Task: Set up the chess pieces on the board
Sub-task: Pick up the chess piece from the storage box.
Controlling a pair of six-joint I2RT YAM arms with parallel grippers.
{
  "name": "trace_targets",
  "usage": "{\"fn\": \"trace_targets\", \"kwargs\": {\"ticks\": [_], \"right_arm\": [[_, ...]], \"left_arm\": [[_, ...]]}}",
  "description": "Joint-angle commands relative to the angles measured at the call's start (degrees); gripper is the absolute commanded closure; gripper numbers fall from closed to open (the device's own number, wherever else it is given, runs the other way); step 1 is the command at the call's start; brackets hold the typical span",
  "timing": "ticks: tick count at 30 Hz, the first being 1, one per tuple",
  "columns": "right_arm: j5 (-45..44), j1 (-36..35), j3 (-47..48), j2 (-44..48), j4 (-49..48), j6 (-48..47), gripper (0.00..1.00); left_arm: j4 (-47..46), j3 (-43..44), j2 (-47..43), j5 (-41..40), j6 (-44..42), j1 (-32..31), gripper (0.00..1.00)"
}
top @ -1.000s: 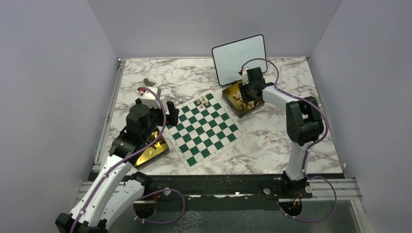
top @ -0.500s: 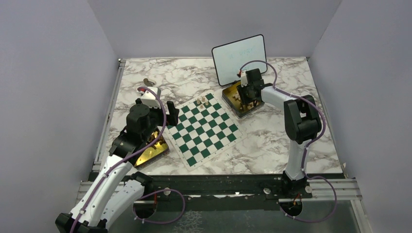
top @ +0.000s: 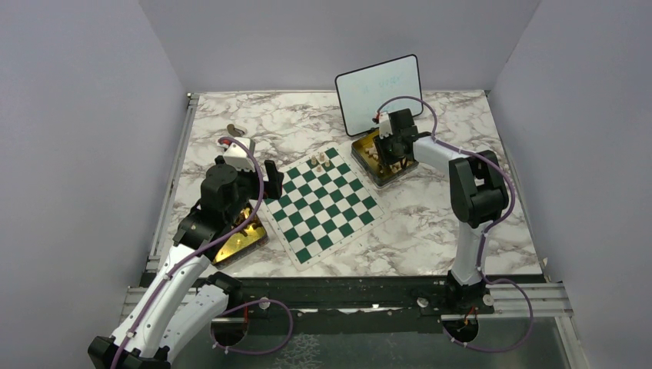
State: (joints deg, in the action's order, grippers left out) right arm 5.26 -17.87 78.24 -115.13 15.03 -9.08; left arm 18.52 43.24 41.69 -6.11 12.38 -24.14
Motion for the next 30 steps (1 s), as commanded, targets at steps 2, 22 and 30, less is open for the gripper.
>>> {"fn": "trace_targets", "kwargs": {"ticks": [2,22,30], "right_arm": [[2.4,0.2,-0.1,-1.6,-0.7,-0.9,0.68],[0.5,0.2,-3.6,4.5,-1.0,4.0,0.83],[0.0,0.2,-6.1,9.4,-1.1,7.1,0.86]], "left_arm": [[-0.9,-0.4,-0.1,-0.1,-0.4,-0.4,0.01],[-1.0,-0.4,0.3,0.6,-0.3,-0.3,0.01],[-1.1,-0.4,1.5,1.8,0.3,-0.4,0.01]]}}
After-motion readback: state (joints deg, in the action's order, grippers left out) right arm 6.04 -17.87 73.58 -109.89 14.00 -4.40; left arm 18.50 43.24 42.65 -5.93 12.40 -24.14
